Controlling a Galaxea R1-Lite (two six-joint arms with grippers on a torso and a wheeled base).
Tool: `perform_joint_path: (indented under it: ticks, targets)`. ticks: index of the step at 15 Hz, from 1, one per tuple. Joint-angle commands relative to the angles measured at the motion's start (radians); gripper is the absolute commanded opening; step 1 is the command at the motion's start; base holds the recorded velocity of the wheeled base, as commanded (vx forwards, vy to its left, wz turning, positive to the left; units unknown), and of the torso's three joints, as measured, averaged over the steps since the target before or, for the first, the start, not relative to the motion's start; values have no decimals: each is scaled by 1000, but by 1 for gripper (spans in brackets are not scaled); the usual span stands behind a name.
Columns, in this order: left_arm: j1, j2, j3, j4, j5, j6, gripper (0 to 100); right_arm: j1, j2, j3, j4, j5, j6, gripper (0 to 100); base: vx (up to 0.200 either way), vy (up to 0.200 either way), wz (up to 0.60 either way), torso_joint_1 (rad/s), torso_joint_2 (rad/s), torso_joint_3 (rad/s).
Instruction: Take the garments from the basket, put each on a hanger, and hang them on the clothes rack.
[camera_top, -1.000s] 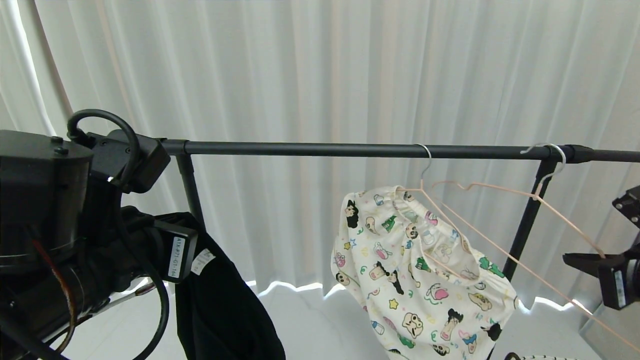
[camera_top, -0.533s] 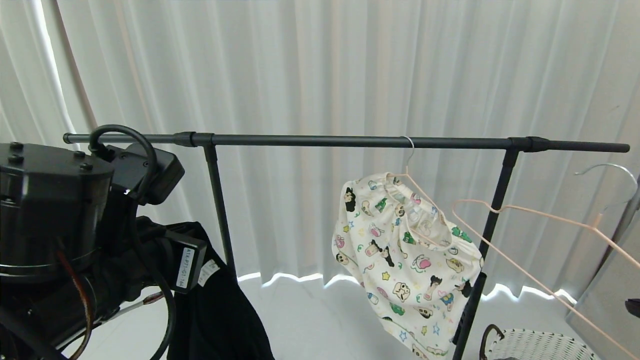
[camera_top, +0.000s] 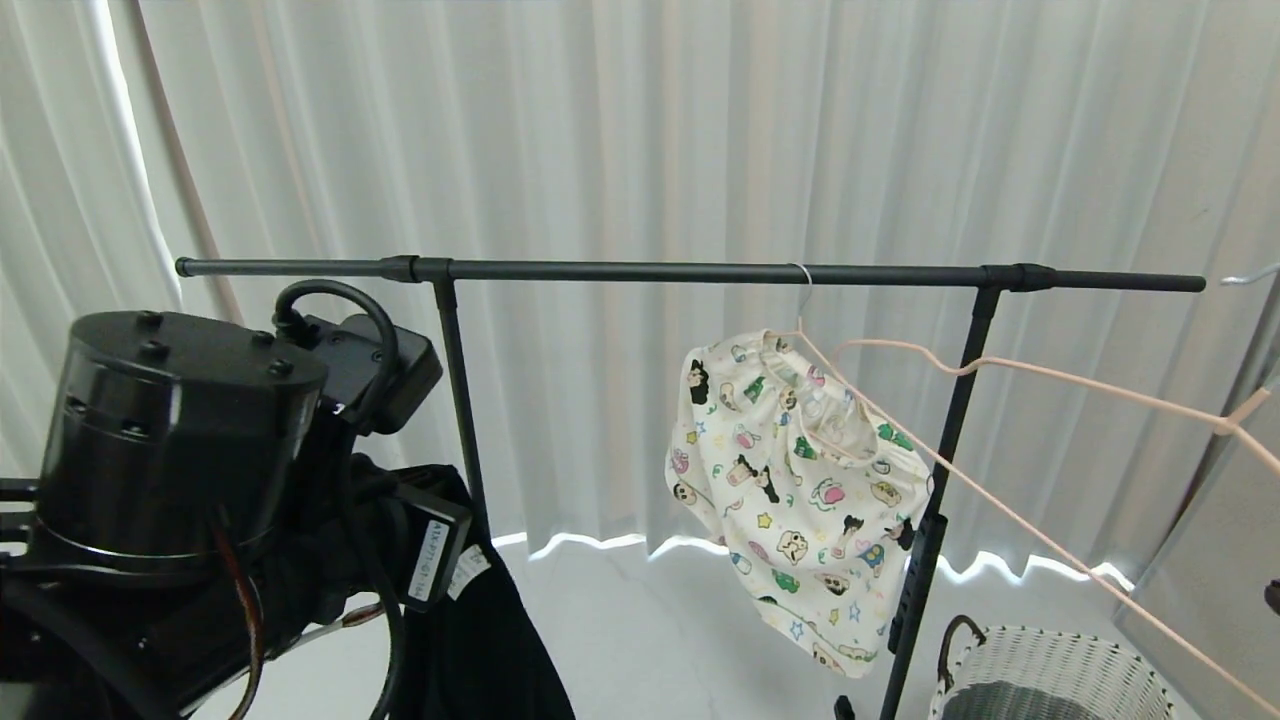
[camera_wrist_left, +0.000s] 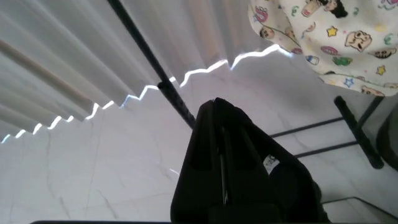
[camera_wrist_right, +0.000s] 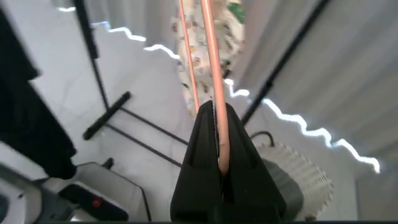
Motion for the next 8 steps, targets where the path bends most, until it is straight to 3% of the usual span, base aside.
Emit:
perform_joint_path:
  ticks: [1,4,8]
  targets:
    - [-36,115,-72,4,4,-40,0,143,14,1,4,7,3,0,0,0,0,0,0,0]
    - [35,254,-221,70,4,-49,0,301,71,6,31,10,47,0,0,0,0,0,0,0]
    - [41,322,-247,82,-42,-117,0,524,104,75,31,13,185,0,0,0,0,0,0,0]
